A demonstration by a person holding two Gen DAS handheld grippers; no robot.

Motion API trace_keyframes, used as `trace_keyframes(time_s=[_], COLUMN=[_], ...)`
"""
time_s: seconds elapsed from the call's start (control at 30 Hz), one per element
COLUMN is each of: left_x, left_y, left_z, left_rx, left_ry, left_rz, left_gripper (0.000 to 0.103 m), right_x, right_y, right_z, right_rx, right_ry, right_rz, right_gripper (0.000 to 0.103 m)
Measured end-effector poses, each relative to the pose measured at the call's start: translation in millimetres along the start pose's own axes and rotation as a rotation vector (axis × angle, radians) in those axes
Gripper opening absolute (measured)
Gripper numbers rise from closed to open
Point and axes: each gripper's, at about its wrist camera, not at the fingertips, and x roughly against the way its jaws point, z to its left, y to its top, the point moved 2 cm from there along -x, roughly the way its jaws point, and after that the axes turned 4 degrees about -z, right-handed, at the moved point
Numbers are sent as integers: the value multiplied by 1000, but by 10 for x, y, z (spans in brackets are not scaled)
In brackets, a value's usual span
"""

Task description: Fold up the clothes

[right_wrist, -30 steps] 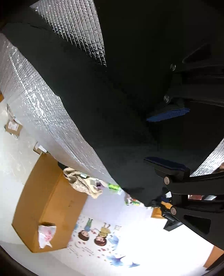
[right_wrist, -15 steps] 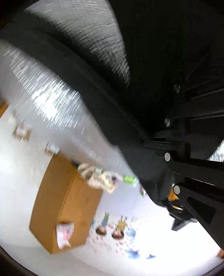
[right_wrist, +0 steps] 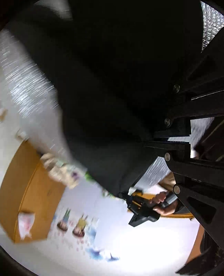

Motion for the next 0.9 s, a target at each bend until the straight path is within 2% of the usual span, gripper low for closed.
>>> trace_keyframes(time_s=[0.1, 0.3, 0.4, 0.53, 0.67, 0.83, 0.9], left_x=[44, 224, 378, 467, 484, 582, 506], left_y=[-18, -20, 0, 262, 565, 818, 894], left_z=[-11, -113, -154, -345, -576, -605, -555], left_rx=[-18, -86, -126, -192, -250, -248, -247], left_ry=[-1, 23, 40, 49, 50, 92, 111], left_rz=[-9, -7, -40, -114, -180, -259, -252], left_gripper=[7, 7, 9, 16, 20, 24, 27], right_x=[112, 395, 421, 378, 260, 68, -96], right_y=[30, 171, 241, 350, 460, 577, 646], right_z=[66, 318, 428, 524, 881, 920, 892], right_rx=[24, 136, 198, 257, 339, 368, 353], right_ry=[-18, -21, -27, -64, -21, -61, -87], right_rz=[-8, -105, -158, -197, -236, -258, -242], right_gripper=[11, 27, 29, 30, 30, 31, 31])
